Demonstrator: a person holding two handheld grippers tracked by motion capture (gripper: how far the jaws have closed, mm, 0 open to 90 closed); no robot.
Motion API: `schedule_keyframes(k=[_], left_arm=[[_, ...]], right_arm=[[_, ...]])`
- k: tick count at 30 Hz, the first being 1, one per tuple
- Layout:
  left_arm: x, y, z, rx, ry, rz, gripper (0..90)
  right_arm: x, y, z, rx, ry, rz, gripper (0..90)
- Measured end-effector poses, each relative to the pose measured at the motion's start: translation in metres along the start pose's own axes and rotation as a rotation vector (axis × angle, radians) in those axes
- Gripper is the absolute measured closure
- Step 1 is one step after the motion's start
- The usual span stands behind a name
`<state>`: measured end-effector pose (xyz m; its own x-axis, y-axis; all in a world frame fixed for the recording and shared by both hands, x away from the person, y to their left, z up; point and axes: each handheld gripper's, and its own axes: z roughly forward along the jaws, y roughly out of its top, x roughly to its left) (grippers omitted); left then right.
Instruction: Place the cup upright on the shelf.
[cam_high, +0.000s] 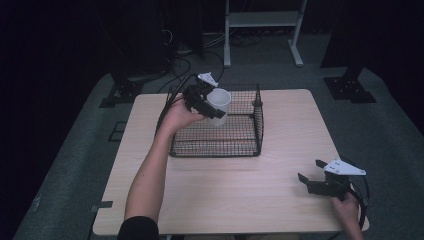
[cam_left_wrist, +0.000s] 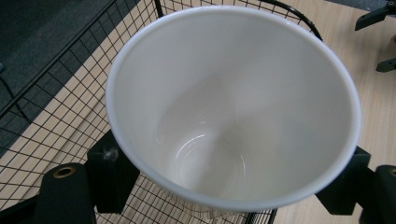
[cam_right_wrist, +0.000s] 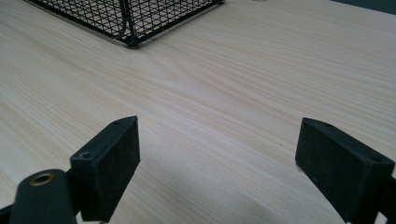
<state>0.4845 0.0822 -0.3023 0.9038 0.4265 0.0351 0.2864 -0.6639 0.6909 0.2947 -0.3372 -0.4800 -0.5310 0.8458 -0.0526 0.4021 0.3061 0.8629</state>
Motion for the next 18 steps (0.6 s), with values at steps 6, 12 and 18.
schedule_keyframes(k=[6,12,18], left_arm=[[0.003,-0.002,0.014,0.028,-0.004,-0.007,21.0],[0.009,-0.01,0.027,0.04,-0.013,-0.034,21.0],[0.014,-0.017,0.037,0.055,-0.025,-0.062,21.0]], right_arm=[[0.0,0.0,0.0,-0.002,0.0,-0.001,13.1],[0.0,0.0,0.0,-0.002,0.001,0.0,13.1],[0.0,0.0,0.0,-0.002,0.002,0.0,13.1]])
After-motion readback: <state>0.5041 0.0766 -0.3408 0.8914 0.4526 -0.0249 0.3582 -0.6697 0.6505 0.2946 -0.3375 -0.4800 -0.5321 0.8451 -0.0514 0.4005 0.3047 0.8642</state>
